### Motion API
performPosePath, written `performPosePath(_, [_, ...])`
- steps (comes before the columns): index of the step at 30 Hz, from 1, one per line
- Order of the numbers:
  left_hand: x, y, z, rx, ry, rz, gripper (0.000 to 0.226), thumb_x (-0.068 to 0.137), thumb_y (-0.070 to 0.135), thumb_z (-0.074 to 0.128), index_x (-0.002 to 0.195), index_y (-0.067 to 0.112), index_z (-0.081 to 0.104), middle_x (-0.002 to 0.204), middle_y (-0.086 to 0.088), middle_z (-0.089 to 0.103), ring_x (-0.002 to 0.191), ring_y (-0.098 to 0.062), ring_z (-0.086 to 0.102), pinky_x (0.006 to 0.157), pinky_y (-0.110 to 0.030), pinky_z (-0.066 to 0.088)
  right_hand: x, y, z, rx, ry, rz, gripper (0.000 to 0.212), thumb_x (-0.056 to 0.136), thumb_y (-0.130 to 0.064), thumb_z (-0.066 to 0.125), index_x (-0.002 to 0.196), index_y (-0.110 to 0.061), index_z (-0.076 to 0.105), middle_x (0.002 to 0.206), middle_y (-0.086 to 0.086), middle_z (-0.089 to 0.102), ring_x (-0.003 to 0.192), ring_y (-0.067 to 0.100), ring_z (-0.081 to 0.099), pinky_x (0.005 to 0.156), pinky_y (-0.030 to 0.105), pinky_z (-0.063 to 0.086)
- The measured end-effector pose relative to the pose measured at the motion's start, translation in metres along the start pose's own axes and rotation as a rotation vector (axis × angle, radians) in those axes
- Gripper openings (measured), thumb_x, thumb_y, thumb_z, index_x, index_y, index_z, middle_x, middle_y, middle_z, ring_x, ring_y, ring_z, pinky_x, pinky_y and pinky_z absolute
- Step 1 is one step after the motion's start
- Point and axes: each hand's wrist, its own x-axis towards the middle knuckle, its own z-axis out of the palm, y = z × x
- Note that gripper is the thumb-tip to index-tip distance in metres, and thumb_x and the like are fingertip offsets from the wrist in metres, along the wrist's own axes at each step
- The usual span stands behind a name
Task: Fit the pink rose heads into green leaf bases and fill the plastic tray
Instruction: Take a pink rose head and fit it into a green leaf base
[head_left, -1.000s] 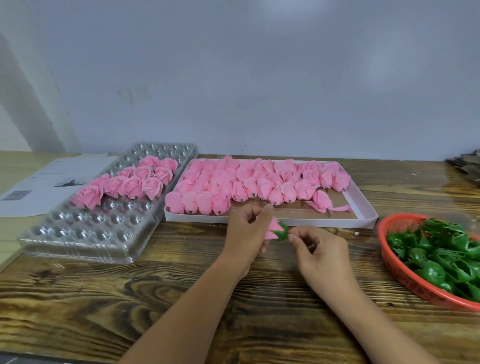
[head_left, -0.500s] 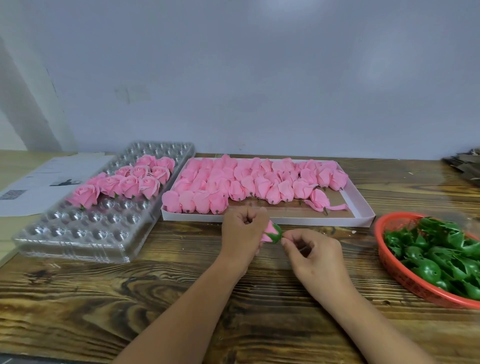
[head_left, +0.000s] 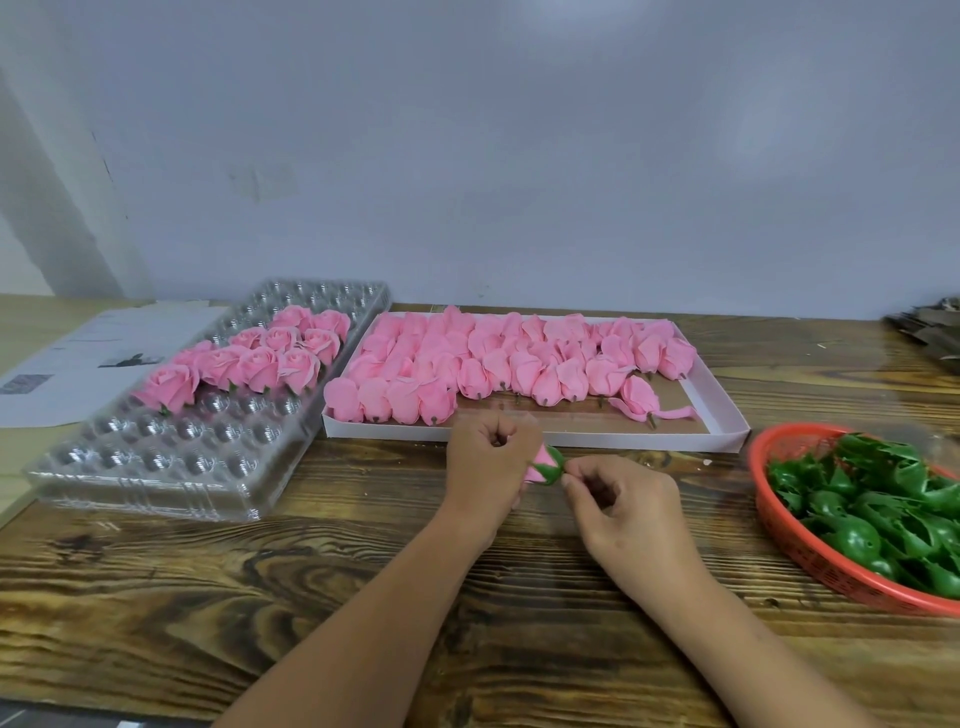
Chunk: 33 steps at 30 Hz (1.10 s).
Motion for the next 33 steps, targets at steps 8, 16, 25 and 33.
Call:
performPosePath(8, [0.004, -0.002, -0.003, 0.157, 0.009, 0.075, 0.035, 0.094, 0.017, 0.067, 0.060, 0.013, 0.060, 0.064, -0.024, 0.058, 0.050, -0.019, 0.048, 0.048, -0.021, 0.037, 0.004, -0.003, 0.001, -0.154, -0.154, 0.096, 0.007, 0.087, -0.024, 0.070, 0.083, -0.027, 0.074, 0.069, -0.014, 0.066, 0.064, 0.004, 0.061, 0.061, 0.023, 0.050])
performPosePath(16, [0.001, 0.001, 0.000, 0.127, -0.143, 0.135, 0.037, 0.080, 0.055, 0.073, 0.088, 0.018, 0.072, 0.081, 0.001, 0.072, 0.075, -0.013, 0.070, 0.070, -0.033, 0.058, 0.006, 0.010, -0.001, 0.032, -0.104, 0.219, 0.042, 0.085, -0.010, 0.071, 0.051, -0.033, 0.057, 0.053, -0.010, 0.059, 0.057, 0.008, 0.056, 0.057, 0.017, 0.042])
performPosePath(25, [0.002, 0.000, -0.002, 0.166, -0.374, 0.088, 0.054, 0.067, 0.057, 0.083, 0.113, 0.035, 0.065, 0.106, 0.017, 0.070, 0.101, 0.001, 0.064, 0.085, -0.016, 0.050, 0.010, 0.011, 0.002, 0.447, -0.085, 0.417, 0.028, 0.090, 0.001, 0.059, 0.074, -0.012, 0.078, 0.068, 0.011, 0.073, 0.068, 0.032, 0.067, 0.059, 0.031, 0.054])
performPosePath(33, [-0.004, 0.006, -0.006, 0.137, -0.449, 0.099, 0.020, 0.088, 0.020, 0.080, 0.108, 0.021, 0.077, 0.103, 0.006, 0.078, 0.098, -0.009, 0.072, 0.079, -0.020, 0.057, 0.009, 0.010, 0.005, 0.459, -0.179, 0.347, 0.016, 0.086, 0.006, 0.062, 0.072, 0.006, 0.071, 0.072, 0.032, 0.062, 0.062, 0.021, 0.052, 0.059, 0.041, 0.048])
